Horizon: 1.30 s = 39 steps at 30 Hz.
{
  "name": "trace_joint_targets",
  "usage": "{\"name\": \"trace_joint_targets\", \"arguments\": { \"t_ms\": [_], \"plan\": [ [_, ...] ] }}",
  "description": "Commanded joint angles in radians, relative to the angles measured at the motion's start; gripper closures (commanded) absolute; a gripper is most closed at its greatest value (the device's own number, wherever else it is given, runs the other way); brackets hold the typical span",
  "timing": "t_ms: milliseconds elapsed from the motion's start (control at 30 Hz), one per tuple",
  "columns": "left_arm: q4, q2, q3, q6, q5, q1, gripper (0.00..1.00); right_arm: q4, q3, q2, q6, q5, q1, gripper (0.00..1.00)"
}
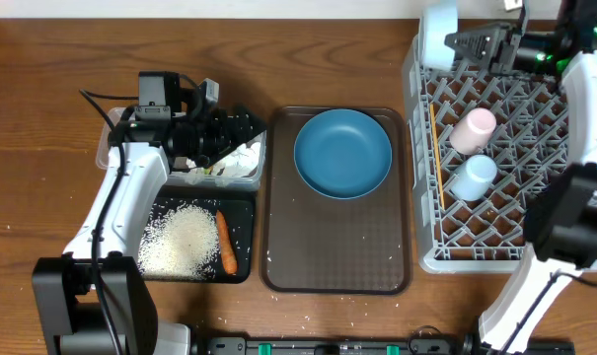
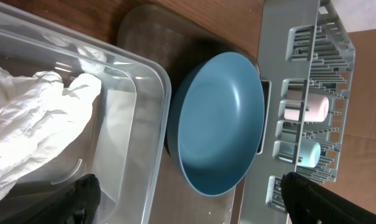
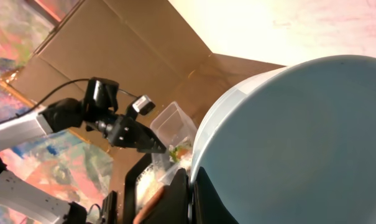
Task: Sort waste into correct bins and load items into the dishwasher rack
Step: 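Lift the light-blue bowl and carry it to the back of the rack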
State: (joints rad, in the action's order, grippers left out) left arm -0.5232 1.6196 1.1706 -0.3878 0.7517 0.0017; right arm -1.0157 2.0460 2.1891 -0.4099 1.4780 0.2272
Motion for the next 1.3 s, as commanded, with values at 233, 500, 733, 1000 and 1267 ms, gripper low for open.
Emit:
{"name": "trace_joint_targets", "arguments": {
  "t_ms": [233, 500, 733, 1000, 1267],
  "plan": [
    [0.001, -0.022, -0.006, 0.01, -0.005, -0.001, 0.05, 0.035, 0.014, 0.132, -0.081, 0.073, 0.029, 0.99],
    [0.001, -0.022, -0.006, 0.01, -0.005, -0.001, 0.05, -0.005, 0.013, 0.163, -0.081, 0.013, 0.067, 0.99],
    [0.001, -0.022, -0.006, 0.01, -0.005, -0.001, 0.05, -0.05, 0.013, 0.163, -0.066, -0.096, 0.085, 0.99],
    [0.001, -0.022, -0.006, 0.01, -0.006, -0.001, 0.05, -0.053, 0.013, 0.163, -0.067, 0.051, 0.09, 0.99],
    [0.001, -0.022, -0.006, 0.01, -0.005, -0.001, 0.05, -0.048, 0.003, 0.162, -0.063, 0.082, 0.072, 0.99]
  ]
}}
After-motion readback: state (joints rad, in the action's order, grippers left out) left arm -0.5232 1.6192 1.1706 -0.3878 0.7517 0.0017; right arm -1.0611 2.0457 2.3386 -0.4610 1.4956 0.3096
